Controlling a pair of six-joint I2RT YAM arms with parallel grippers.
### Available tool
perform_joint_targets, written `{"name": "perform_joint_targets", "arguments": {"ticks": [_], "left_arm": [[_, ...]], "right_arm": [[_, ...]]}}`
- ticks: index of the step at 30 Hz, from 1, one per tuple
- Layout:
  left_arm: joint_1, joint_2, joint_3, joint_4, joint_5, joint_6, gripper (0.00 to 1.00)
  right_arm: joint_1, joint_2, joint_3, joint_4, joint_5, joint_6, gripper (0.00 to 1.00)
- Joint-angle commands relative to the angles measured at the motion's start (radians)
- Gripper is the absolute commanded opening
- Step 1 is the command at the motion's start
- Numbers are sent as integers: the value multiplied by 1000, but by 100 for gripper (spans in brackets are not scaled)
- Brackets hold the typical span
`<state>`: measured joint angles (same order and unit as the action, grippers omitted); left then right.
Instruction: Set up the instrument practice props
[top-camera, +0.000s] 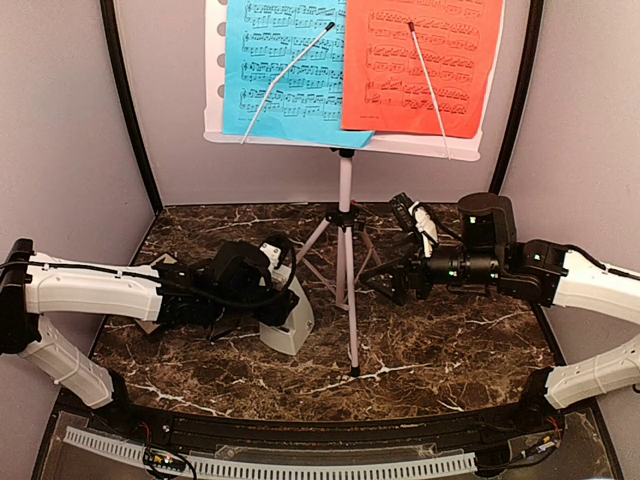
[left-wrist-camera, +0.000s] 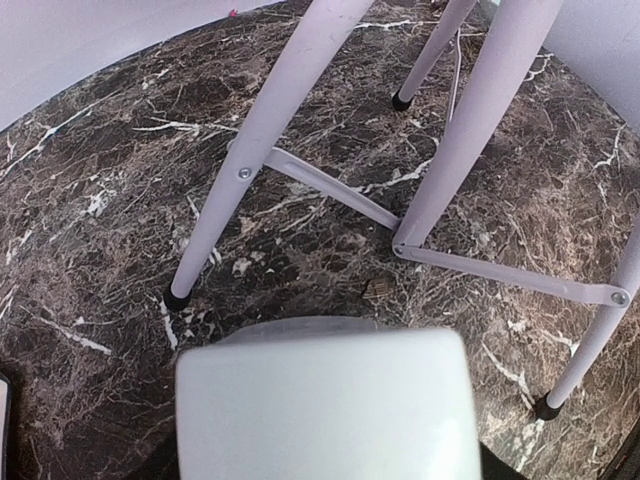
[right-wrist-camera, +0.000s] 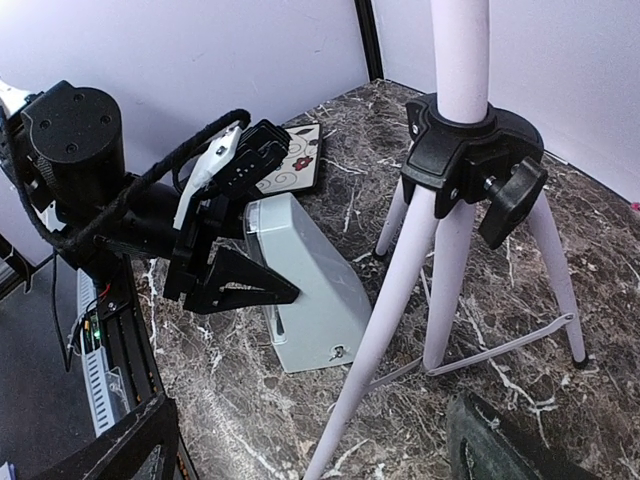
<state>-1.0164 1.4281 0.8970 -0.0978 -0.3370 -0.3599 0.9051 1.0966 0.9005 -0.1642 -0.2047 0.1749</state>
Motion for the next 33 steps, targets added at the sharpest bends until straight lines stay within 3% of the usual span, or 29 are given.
{"name": "perform_joint_targets", "arguments": {"ticks": [1,12,14,25,29,33], "left_arm": [[-11,26,15,53,-13,9,52],[-12,-61,-20,59,22,50,84],[-13,-83,-29,63,41,51,98],[53,-287,-135,82,162,31,99],[137,-384,-202,99,244,-12,99],[171,-427,-221,49,226,-55,99]], "right_arm": [[15,1,12,39,30,11,93],[26,14,28,32,43,-6,94],[28,13,27,35,39,-9,95],[122,22,57,1,146,-51,95],[189,83,100,-14,214,-58,95],[268,173,169,-16,333,-8,95]]}}
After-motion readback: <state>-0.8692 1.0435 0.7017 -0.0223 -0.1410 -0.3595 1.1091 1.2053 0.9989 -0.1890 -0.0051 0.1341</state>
